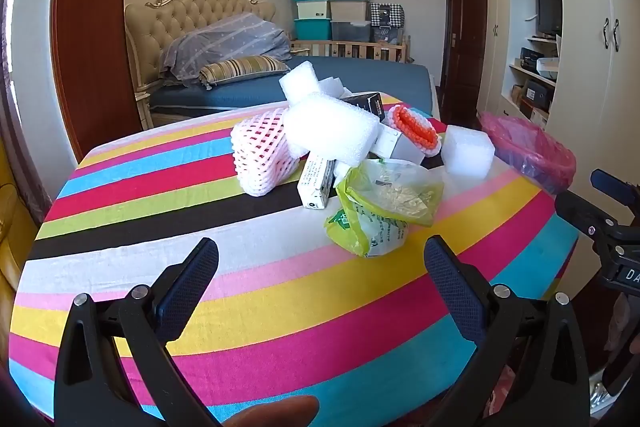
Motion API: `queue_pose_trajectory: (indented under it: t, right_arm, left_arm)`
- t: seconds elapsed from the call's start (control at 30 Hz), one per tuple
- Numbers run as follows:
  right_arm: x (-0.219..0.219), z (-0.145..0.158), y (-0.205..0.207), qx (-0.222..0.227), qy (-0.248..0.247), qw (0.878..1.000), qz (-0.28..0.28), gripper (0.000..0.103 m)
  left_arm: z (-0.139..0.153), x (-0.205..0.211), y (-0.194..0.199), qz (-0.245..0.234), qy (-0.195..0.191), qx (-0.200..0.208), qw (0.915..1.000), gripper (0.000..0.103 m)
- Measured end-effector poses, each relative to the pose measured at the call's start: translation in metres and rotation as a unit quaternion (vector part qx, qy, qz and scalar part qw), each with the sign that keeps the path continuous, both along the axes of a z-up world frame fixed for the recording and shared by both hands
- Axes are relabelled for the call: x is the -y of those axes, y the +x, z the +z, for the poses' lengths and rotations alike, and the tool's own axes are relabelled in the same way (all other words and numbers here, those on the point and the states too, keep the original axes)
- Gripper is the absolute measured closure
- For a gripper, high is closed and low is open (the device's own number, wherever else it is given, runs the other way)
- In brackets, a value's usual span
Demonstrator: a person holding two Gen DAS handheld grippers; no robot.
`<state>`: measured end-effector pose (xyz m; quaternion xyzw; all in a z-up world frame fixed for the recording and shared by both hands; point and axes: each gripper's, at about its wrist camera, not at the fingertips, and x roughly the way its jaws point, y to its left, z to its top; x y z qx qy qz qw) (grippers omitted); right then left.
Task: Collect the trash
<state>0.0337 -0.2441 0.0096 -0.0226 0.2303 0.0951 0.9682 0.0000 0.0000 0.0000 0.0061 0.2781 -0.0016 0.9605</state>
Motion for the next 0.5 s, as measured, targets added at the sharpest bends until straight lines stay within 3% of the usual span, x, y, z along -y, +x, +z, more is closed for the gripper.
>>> queue_pose_trajectory:
  t: [0.5]
  right_arm:
    - [0.0002,-0.0012,0.0004,-0.002,0.001,1.000,0.000,0.004]
  left_arm:
    - [0.0006,0.0010,-0.0025,0.000,0.007,0.006,1.0000,0.007]
